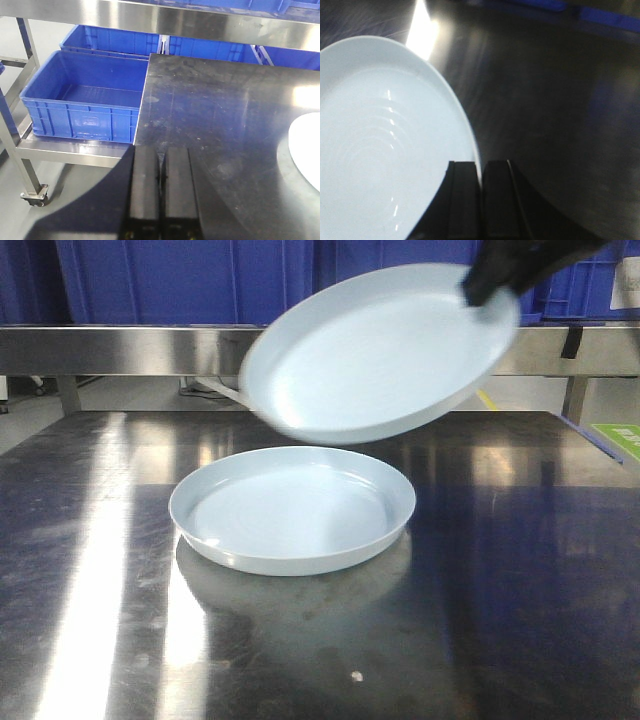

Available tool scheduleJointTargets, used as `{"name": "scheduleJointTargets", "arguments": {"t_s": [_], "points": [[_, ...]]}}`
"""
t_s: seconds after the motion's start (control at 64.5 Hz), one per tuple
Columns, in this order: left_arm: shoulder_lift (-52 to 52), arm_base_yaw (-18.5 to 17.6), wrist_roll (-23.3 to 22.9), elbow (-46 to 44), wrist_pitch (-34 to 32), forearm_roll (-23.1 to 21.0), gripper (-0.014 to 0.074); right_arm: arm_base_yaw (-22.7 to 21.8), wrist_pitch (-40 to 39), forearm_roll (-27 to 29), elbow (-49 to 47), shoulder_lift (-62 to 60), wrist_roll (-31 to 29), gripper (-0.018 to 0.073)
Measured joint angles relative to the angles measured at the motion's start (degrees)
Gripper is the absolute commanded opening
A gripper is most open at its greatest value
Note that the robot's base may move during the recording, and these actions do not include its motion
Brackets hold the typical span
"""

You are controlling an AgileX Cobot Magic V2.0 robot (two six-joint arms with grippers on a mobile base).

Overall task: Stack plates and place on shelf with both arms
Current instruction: 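Lift the other pale blue plate with the right gripper over the center plate, then lower the held plate onto the center plate and open the right gripper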

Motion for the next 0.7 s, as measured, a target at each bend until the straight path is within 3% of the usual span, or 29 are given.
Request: {"name": "scheduleJointTargets", "arguments": {"t_s": [0.171, 0.543, 0.636, 0.698], "points": [[0.0, 0.0, 0.0, 0.0, 0.0, 0.0, 0.009, 3.83, -0.1, 0.09, -1.97, 5.43, 0.0, 0.0049], [0.0, 0.0, 0.0, 0.0, 0.0, 0.0, 0.009, 5.1, -1.57, 0.09, -2.64, 10.88, 0.0, 0.0051], [0.0, 0.0, 0.0, 0.0, 0.0, 0.0, 0.009, 5.1, -1.68, 0.09, -2.64, 11.45, 0.0, 0.0146], [0.0, 0.0, 0.0, 0.0, 0.0, 0.0, 0.009, 5.1, -1.68, 0.09, -2.64, 11.95, 0.0, 0.0291]]}}
